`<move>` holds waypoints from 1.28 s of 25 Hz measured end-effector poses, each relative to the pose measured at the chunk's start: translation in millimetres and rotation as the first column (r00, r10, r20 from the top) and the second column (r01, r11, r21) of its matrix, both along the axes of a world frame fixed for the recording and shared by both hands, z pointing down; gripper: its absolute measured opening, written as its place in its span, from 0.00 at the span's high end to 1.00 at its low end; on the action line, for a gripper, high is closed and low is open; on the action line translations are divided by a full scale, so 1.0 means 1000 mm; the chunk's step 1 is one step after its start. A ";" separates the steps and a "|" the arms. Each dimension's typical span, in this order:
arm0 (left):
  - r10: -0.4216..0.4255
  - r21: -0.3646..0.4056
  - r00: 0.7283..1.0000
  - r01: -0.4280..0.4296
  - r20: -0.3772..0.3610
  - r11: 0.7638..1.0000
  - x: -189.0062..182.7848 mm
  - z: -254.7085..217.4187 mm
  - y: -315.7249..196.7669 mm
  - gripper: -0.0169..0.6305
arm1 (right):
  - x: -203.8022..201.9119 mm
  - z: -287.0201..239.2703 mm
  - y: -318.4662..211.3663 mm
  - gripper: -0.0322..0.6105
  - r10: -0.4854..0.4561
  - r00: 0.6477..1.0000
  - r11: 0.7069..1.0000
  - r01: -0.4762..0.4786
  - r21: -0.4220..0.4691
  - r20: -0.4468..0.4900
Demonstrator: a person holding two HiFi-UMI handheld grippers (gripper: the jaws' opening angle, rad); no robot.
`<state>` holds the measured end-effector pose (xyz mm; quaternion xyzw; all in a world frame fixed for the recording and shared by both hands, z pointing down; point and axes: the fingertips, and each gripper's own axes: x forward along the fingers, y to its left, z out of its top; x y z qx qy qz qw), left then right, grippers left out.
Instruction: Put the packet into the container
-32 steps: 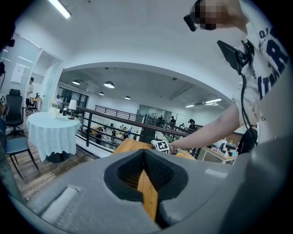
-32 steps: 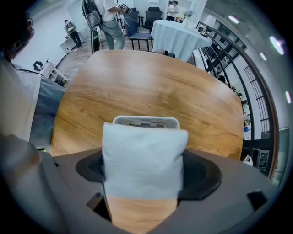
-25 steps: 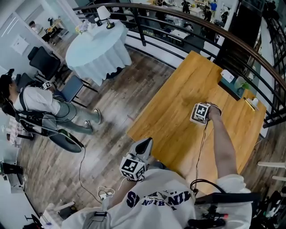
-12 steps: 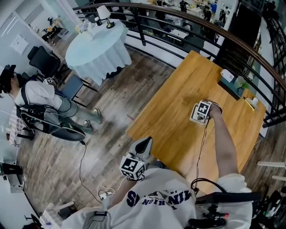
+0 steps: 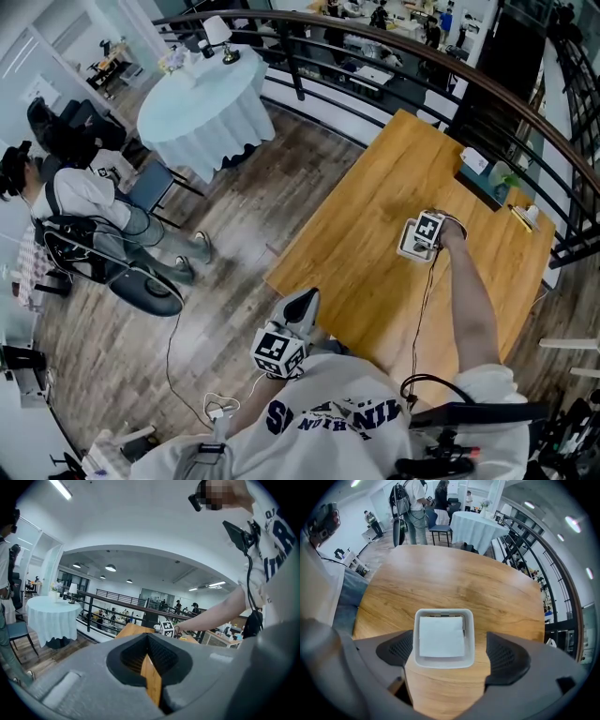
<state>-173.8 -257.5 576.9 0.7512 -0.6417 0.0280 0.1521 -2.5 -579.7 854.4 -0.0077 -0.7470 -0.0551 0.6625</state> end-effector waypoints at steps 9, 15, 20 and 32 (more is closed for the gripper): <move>0.016 0.004 1.000 -0.016 -0.002 1.000 0.003 -0.003 -0.002 0.98 | -0.011 -0.055 -0.032 0.20 0.155 0.958 0.982 -0.177 0.073 0.242; 0.043 0.018 0.999 -0.043 -0.006 0.999 0.012 -0.005 -0.008 0.98 | -0.009 -0.129 -0.060 0.20 0.223 0.846 0.929 -0.335 0.157 0.484; 0.081 0.038 0.997 -0.081 0.000 0.996 0.020 -0.009 -0.015 0.98 | 0.004 -0.210 -0.060 0.21 0.255 0.641 0.848 -0.507 0.151 0.724; 0.225 0.112 0.974 -0.227 0.030 0.967 0.049 -0.032 -0.063 0.98 | 0.100 -0.359 0.051 0.29 0.152 0.286 0.686 -0.720 0.107 0.946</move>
